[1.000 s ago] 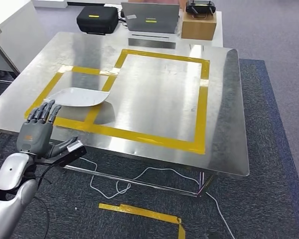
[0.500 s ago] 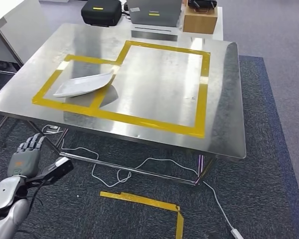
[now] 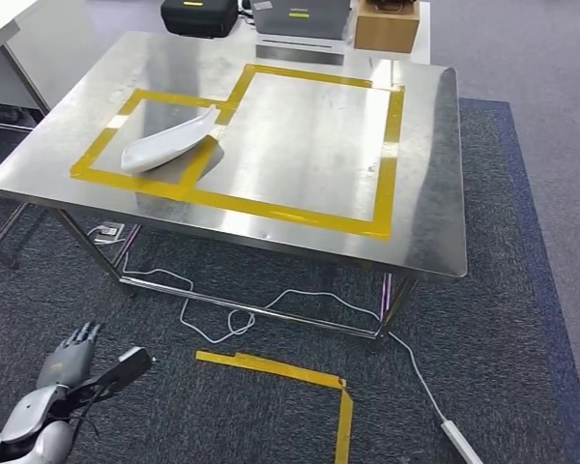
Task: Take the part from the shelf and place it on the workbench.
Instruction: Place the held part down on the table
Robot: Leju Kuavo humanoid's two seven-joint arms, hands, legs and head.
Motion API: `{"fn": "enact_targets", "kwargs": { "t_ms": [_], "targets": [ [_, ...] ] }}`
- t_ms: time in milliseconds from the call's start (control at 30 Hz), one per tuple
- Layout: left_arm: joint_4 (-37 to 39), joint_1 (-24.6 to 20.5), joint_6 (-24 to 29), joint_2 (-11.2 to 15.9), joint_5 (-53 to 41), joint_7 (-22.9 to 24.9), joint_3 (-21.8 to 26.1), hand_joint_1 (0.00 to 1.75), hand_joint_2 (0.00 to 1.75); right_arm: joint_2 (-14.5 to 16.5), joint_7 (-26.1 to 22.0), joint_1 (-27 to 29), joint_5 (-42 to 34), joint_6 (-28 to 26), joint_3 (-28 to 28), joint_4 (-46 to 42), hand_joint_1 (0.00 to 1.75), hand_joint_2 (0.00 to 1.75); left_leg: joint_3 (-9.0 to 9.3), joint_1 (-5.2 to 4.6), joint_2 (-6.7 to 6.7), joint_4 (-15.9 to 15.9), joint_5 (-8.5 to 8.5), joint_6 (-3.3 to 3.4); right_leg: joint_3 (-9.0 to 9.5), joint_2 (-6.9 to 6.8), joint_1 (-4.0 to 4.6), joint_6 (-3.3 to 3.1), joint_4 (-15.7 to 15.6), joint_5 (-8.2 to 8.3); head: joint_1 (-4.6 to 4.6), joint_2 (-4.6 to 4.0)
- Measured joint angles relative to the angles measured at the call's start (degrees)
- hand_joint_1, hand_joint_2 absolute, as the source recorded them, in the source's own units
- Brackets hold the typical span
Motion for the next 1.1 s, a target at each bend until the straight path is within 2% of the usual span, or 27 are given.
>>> {"fn": "enact_targets", "kwargs": {
  "t_ms": [33,67,133,167,200,233,300,367,400,467,500,533,567,633,667,700,733,767,800,833,867,900,933,1000,1033,1067,1100],
  "targets": [
    [2.0,0.7,0.7,-0.8,0.8,-0.4,0.7,0.00,0.00,0.0,0.4,0.2,-0.7,-0.3,0.1,-0.2,0.00,0.00,-0.57,0.06,-0.07,1.4,-1.64,-0.33,-0.36,-0.13,-0.15,-0.46,-0.2,0.48,-0.07,0.00],
    [3.9,1.3,1.2,-1.5,1.6,-0.8,1.4,0.00,0.00,0.0,0.8,0.3,-1.4,-0.7,0.3,-0.5,0.00,0.00,-1.43,0.21,-0.11,4.1,-4.15,-0.65,-0.82,-0.27,-0.28,-0.84,-0.3,0.90,-0.17,0.00],
    [7.3,2.6,1.8,-3.2,3.1,-1.5,2.9,0.00,0.00,0.0,1.6,0.7,-3.0,-1.5,0.8,-1.0,0.00,0.00,-3.55,0.61,-0.13,11.9,-9.20,-1.29,-2.20,-0.43,-0.26,-1.18,0.2,1.61,-0.29,-0.01],
    [8.9,3.3,1.9,-4.0,3.8,-1.8,3.6,0.00,0.00,0.0,2.1,0.9,-3.9,-1.9,1.2,-1.3,0.00,0.00,-4.08,0.83,-0.13,15.0,-10.37,-1.59,-3.02,-0.52,-0.28,-1.12,0.6,1.91,-0.30,0.00],
    [10.4,4.0,2.0,-4.9,4.4,-2.2,4.3,0.00,0.00,0.0,2.5,1.2,-4.9,-2.4,1.6,-1.6,0.00,0.00,-3.78,1.05,-0.12,16.4,-10.28,-1.85,-3.89,-0.60,-0.34,-0.99,1.1,2.16,-0.30,0.00],
    [11.6,4.6,2.0,-5.7,4.9,-2.4,5.0,0.00,0.00,0.0,3.0,1.5,-5.9,-2.9,2.0,-2.0,0.00,0.00,-2.49,1.28,-0.12,15.6,-9.12,-2.08,-4.72,-0.66,-0.44,-0.82,1.7,2.36,-0.31,0.01],
    [13.5,5.8,2.0,-7.4,5.8,-2.8,6.3,0.00,0.00,0.0,3.9,2.1,-8.1,-3.9,2.7,-2.8,0.00,0.00,2.59,1.75,-0.09,8.8,-6.62,-2.51,-6.30,-0.72,-0.60,-0.35,3.0,2.63,-0.34,0.01],
    [14.9,6.8,2.0,-9.0,6.4,-3.1,7.6,0.00,0.00,0.1,5.0,2.7,-10.5,-5.0,3.5,-3.9,0.00,0.00,6.63,1.75,-0.17,2.3,-6.44,-2.27,-7.40,-0.77,-0.56,0.34,3.9,3.00,-0.29,0.01],
    [15.6,7.2,2.1,-9.7,6.7,-3.3,8.3,0.00,0.00,0.1,5.6,3.1,-11.6,-5.5,3.8,-4.4,0.00,0.00,7.22,1.60,-0.21,1.0,-6.83,-1.90,-7.69,-0.79,-0.52,0.77,4.1,3.31,-0.28,0.01],
    [16.9,8.2,2.2,-11.2,7.0,-3.5,9.6,0.00,0.00,0.1,6.6,3.9,-13.6,-6.3,4.3,-5.5,0.00,0.00,6.62,1.40,-0.11,0.7,-6.25,-0.71,-8.04,-0.78,-0.67,1.69,4.1,3.82,-0.28,0.00],
    [17.4,8.6,2.3,-11.8,7.1,-3.7,10.2,0.00,0.00,0.1,7.1,4.3,-14.4,-6.7,4.6,-5.9,0.00,0.00,6.11,1.36,-0.02,0.6,-5.72,-0.10,-8.39,-0.74,-0.79,2.06,4.5,3.10,-0.27,0.00],
    [17.9,9.0,2.4,-12.5,7.2,-3.9,10.8,0.00,0.00,0.1,7.5,4.8,-15.1,-7.0,4.9,-6.4,0.00,0.00,5.46,1.34,0.08,0.5,-5.10,0.52,-8.97,-0.69,-0.88,2.32,5.5,1.35,-0.16,0.00],
    [18.3,9.3,2.6,-13.1,7.4,-4.2,11.4,0.00,0.00,0.1,7.9,5.2,-15.8,-7.3,5.2,-6.9,0.00,0.00,4.70,1.32,0.17,0.4,-4.42,1.02,-9.81,-0.63,-0.96,2.48,7.8,-1.49,-0.06,0.00],
    [18.9,9.6,3.0,-14.1,7.8,-4.9,12.8,0.00,0.00,0.1,8.6,5.8,-16.9,-8.0,5.9,-7.8,0.00,0.00,2.95,1.05,0.19,0.5,-3.07,1.50,-11.34,-0.58,-0.97,2.55,14.6,-7.26,0.18,0.00],
    [19.2,9.8,3.1,-14.5,8.1,-5.2,13.5,0.00,0.00,0.1,8.9,6.0,-17.4,-8.4,6.1,-8.2,0.00,0.00,2.03,0.93,0.19,0.5,-2.36,1.55,-11.49,-0.58,-0.96,2.55,17.7,-8.61,0.18,0.01],
    [19.5,10.0,3.2,-15.1,8.4,-5.4,14.2,0.00,0.00,0.1,9.1,6.2,-17.7,-8.7,6.4,-8.6,0.00,0.00,1.11,0.82,0.20,0.6,-1.66,1.56,-10.90,-0.57,-0.95,2.49,19.4,-8.38,0.19,0.00],
    [19.8,10.1,3.2,-15.6,8.7,-5.7,14.9,0.00,0.00,0.1,9.4,6.4,-18.1,-8.9,6.7,-8.9,0.00,0.00,0.20,0.74,0.20,0.7,-0.99,1.50,-9.57,-0.57,-0.95,2.40,19.6,-6.94,0.19,0.00],
    [20.1,10.2,3.2,-16.1,9.1,-5.9,15.6,0.00,0.00,0.1,9.5,6.6,-18.4,-9.2,7.0,-9.2,0.00,0.00,-0.67,0.71,0.20,0.8,-0.33,1.39,-7.35,-0.57,-0.94,2.29,17.9,-4.98,0.19,0.00],
    [20.5,10.3,3.3,-16.5,9.5,-6.2,16.3,0.00,0.00,0.1,9.7,6.8,-18.7,-9.4,7.3,-9.6,0.00,0.00,-1.43,0.69,0.17,0.9,0.34,1.22,-4.31,-0.53,-0.94,2.14,14.6,-3.51,0.21,0.00],
    [20.8,10.3,3.4,-17.0,9.8,-6.4,17.1,0.00,0.00,0.1,9.8,6.9,-19.1,-9.6,7.5,-9.9,0.00,0.00,-2.02,0.61,0.12,1.0,0.95,0.98,-0.57,-0.47,-0.89,2.00,9.8,-3.06,0.23,0.00],
    [21.2,10.4,3.6,-17.3,10.1,-6.7,17.8,0.00,0.00,0.1,9.9,6.9,-19.3,-9.8,7.7,-10.3,0.00,0.00,-2.46,0.53,0.10,1.1,1.63,0.72,2.79,-0.38,-0.85,1.84,4.8,-3.58,0.22,0.01],
    [21.6,10.4,3.8,-17.6,10.3,-7.0,18.6,0.00,0.00,0.1,10.0,7.0,-19.6,-9.9,7.9,-10.6,0.00,0.00,-2.68,0.50,0.07,1.0,2.38,0.46,5.04,-0.29,-0.75,1.73,1.3,-4.34,0.22,0.00],
    [22.1,10.4,4.1,-17.8,10.5,-7.2,19.3,0.00,0.00,0.1,10.1,7.2,-19.7,-10.0,8.1,-10.8,0.00,0.00,-2.85,0.48,0.06,0.9,3.12,0.18,6.12,-0.25,-0.60,1.62,-0.8,-4.89,0.23,0.00],
    [23.1,10.6,4.9,-18.3,10.7,-7.4,20.6,0.00,0.00,0.1,10.3,7.5,-20.0,-10.0,8.2,-11.0,0.00,0.00,-3.28,0.62,-0.14,0.8,3.80,-0.38,5.00,-0.42,-0.61,1.08,-0.9,-4.22,0.23,0.00],
    [23.4,10.7,5.4,-18.7,10.8,-7.2,21.2,0.00,0.00,0.2,10.3,7.7,-20.1,-10.0,8.2,-11.1,0.00,0.00,-3.71,0.67,-0.23,1.5,2.41,-0.67,4.21,-0.57,-0.69,0.64,-0.7,-3.66,0.17,0.00],
    [23.7,10.9,6.0,-19.2,10.8,-6.9,21.6,0.00,0.00,0.2,10.4,7.8,-20.1,-10.0,8.2,-11.2,0.00,0.00,-4.23,0.70,-0.31,3.4,-0.23,-0.94,3.27,-0.74,-0.78,0.18,-0.5,-2.98,-0.01,0.00],
    [23.9,11.0,6.5,-19.7,10.8,-6.5,22.0,0.00,0.00,0.2,10.4,7.9,-20.2,-9.9,8.2,-11.3,0.00,0.00,-4.80,0.75,-0.28,6.4,-3.84,-1.16,2.37,-0.92,-0.74,-0.18,-0.2,-2.34,-0.16,0.01]
  ]
}}
